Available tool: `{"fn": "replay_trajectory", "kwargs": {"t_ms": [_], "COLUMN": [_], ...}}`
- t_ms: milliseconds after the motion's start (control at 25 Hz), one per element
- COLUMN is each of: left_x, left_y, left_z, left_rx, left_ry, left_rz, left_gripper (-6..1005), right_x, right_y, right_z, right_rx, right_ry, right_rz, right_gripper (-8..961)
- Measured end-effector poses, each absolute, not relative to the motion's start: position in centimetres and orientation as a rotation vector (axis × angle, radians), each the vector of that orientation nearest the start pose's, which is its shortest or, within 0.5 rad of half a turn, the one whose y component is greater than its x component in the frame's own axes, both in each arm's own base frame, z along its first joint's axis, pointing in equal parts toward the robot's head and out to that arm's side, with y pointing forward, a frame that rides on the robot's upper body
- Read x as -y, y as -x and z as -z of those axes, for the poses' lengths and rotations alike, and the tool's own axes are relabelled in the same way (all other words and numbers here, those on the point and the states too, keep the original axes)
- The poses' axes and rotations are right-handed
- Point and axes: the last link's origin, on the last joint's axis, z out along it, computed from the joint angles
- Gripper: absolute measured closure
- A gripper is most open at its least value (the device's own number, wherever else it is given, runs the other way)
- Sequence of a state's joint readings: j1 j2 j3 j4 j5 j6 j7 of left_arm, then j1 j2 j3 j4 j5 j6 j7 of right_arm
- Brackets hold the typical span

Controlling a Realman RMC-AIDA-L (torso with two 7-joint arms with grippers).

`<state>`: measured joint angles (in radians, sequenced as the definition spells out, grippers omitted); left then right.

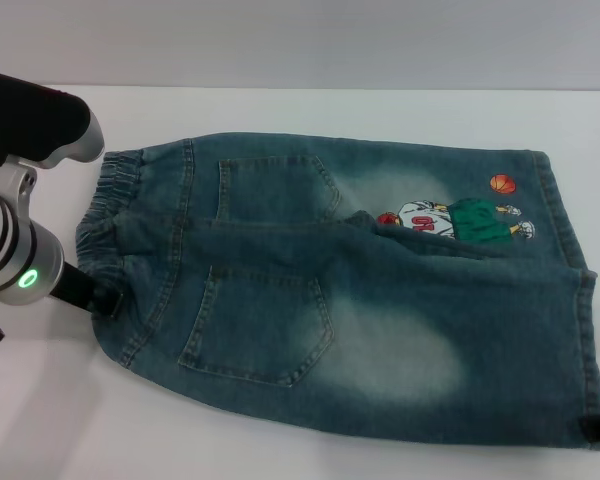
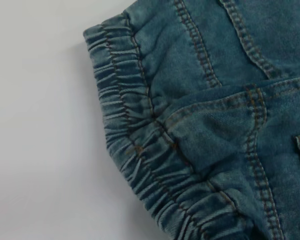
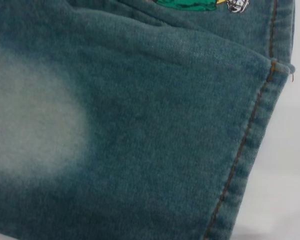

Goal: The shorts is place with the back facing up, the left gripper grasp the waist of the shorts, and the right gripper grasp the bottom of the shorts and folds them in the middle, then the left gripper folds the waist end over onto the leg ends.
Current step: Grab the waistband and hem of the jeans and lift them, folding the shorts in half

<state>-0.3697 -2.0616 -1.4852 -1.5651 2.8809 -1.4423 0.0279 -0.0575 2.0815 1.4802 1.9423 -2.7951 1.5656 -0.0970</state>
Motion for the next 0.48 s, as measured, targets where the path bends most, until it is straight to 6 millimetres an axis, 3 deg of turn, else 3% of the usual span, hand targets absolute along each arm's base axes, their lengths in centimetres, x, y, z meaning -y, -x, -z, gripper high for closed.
{"fn": "replay_trajectory", "kwargs": {"t_ms": [480], "left_x": [-32.49], "left_y": [21.81], "left_z": [-0.28], "left_rx": [1.185], "left_ry": [2.078], "left_rz": [-0.533], "left_gripper": [773], "right_x": [-23.01], "right_y": [-24.27], "right_z": [-2.39], "right_rx": [-1.387], "right_ry": [2.064], "right_rz": [0.448], "right_gripper": [226]}}
